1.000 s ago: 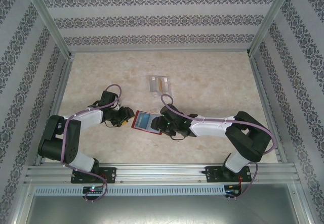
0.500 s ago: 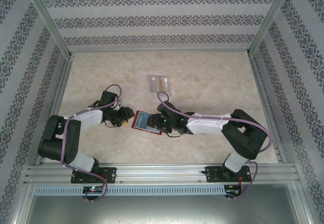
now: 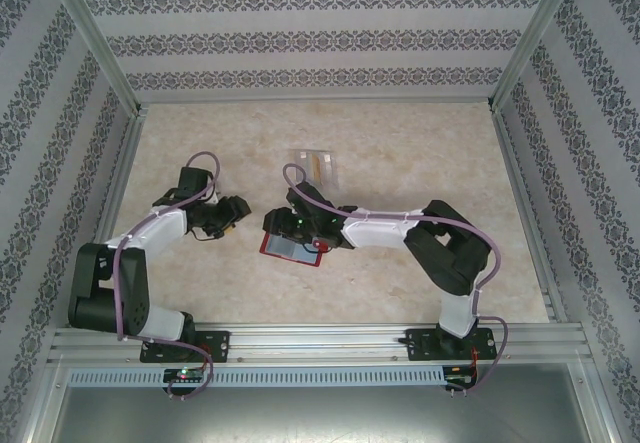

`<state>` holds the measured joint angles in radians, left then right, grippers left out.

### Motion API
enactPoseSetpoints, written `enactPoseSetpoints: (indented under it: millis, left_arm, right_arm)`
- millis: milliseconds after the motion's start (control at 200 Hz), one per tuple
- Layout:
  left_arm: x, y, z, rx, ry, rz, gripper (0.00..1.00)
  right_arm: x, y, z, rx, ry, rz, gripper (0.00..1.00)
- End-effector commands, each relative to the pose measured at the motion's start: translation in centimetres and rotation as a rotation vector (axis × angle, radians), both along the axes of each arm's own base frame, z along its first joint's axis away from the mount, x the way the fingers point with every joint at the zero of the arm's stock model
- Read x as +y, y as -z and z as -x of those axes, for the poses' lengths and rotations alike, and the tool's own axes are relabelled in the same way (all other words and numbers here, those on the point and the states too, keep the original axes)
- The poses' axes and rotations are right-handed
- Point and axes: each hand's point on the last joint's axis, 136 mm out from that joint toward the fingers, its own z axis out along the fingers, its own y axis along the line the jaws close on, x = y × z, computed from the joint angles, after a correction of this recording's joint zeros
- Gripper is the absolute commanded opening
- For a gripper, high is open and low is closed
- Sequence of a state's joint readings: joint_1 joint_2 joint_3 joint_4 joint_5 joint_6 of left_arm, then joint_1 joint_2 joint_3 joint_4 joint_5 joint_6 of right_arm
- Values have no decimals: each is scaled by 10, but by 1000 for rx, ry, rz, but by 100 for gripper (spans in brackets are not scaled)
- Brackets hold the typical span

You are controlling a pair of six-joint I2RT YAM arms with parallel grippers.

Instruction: Put the credit cards into the card holder

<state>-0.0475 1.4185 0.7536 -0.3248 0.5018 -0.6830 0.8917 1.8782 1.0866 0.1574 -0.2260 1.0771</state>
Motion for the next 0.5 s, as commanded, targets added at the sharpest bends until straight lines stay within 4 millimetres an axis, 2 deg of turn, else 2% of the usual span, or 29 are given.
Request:
enactPoseSetpoints:
  millis: [0,80,210,350,495]
  left_arm:
    - [3,-11,7,17,19,1,60]
    - [-5,-13,5,12,52,38,58]
    - [-22,-20,3,-2,111,35,58]
    - [-30,-40,-7,-52,97,19,60]
    - [-45,-65,-21,-114,132,-26,62]
  right_arm:
    - [6,-27,-18,-62,-2,-64,52]
    - [-9,-42,-28,-90,23,-80,52]
    - [-58,-62,-50,-155,96,-63,53]
    - [-116,-77,-71,-229,167,-2,51]
    - [-155,-91,-80,-292,220,46,51]
